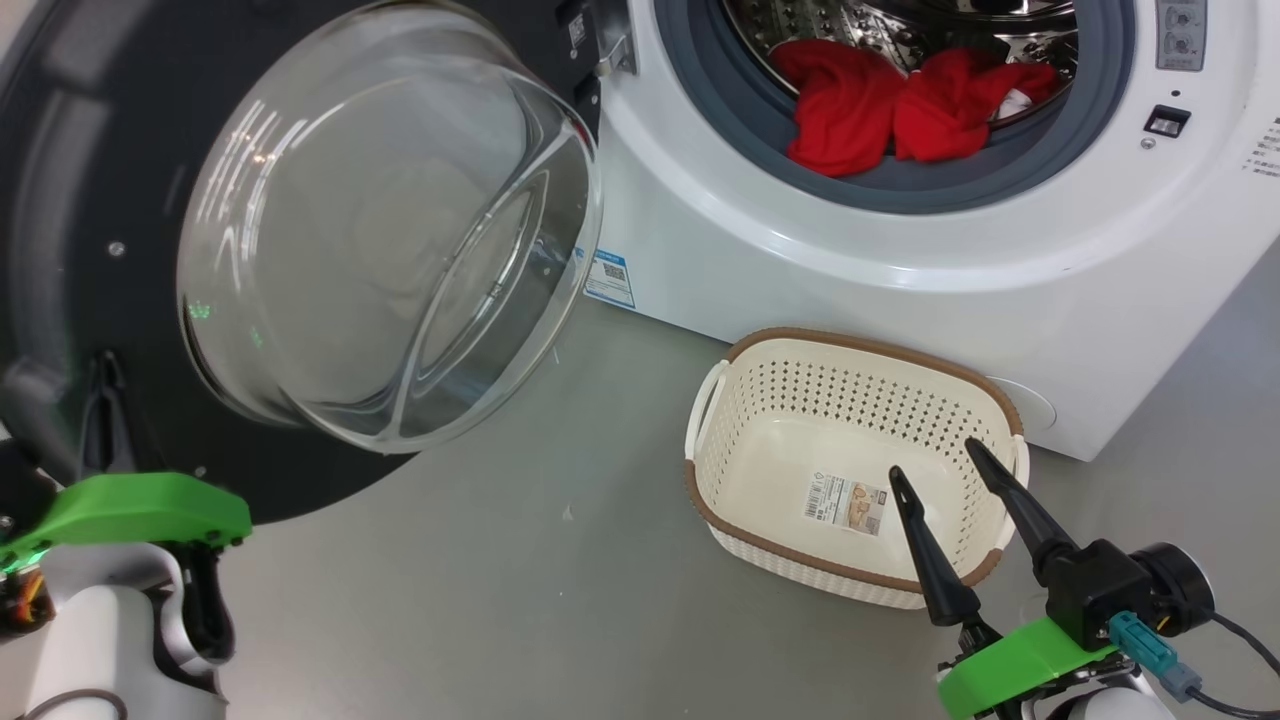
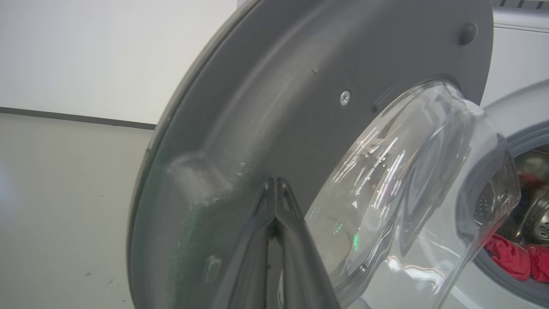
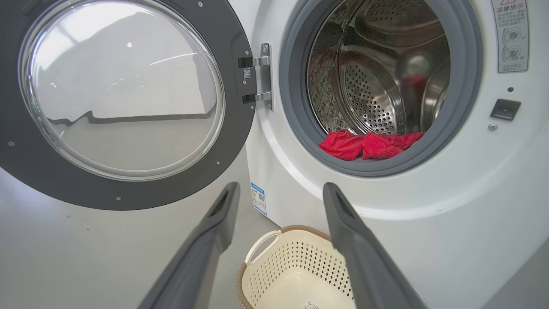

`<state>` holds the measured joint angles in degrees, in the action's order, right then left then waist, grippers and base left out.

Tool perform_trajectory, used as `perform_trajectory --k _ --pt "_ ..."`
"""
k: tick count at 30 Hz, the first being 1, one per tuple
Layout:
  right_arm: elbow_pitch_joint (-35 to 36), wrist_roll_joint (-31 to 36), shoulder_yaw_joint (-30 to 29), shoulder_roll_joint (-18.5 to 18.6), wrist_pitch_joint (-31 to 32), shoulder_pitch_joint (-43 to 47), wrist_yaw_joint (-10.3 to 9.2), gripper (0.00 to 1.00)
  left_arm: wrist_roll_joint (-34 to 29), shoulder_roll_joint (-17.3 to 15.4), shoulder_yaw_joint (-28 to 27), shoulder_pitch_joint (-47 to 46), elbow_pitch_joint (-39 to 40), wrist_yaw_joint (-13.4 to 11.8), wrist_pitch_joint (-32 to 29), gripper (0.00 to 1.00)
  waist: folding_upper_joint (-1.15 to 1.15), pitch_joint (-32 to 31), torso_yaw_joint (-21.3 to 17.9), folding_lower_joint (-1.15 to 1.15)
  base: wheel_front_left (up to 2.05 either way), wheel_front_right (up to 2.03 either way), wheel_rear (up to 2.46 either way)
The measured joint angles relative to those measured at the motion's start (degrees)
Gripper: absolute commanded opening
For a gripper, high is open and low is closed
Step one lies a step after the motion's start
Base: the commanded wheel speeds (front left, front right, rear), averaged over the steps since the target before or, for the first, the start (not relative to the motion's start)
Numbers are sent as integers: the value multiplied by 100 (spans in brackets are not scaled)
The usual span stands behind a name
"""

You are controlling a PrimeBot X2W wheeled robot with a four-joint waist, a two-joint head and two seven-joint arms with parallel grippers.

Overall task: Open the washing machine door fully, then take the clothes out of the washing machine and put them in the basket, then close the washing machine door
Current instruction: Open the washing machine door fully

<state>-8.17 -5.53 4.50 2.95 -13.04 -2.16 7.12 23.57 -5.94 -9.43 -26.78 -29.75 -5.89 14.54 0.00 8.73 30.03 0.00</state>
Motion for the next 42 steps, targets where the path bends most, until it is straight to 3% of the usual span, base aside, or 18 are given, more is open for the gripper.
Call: perform_trajectory --k 20,21,22,23,24,32,37,42 --pt "-105 -114 66 0 -7 -40 0 100 -653 312 -1024 -94 -140 354 2 0 0 -277 -260 0 0 0 0" --pt "-115 -136 76 0 -8 -40 0 100 -679 333 -1038 -41 -57 402 1 19 0 -297 -287 0 0 0 0" --pt "-131 -166 79 0 -9 -40 0 100 -716 356 -1043 11 36 436 1 45 0 -318 -313 0 0 0 0" --pt "-144 -186 77 0 -11 -40 0 100 -756 376 -1045 69 132 445 1 91 0 -339 -340 0 0 0 0" --pt "-158 -202 73 0 -34 -39 0 100 -790 396 -1040 124 241 453 1 100 0 -362 -366 0 0 0 0" --pt "-201 -431 0 -2 -114 -39 1 100 -758 460 -630 547 1564 702 5 100 0 -488 -660 0 0 0 0" --pt "-199 -478 -108 -5 -127 -42 1 100 -253 456 129 961 2477 708 18 100 0 -500 -933 0 0 0 0" --pt "-93 -510 -347 -9 -142 -104 1 100 25 453 811 1293 2854 850 15 100 0 -484 -1253 0 0 0 0"
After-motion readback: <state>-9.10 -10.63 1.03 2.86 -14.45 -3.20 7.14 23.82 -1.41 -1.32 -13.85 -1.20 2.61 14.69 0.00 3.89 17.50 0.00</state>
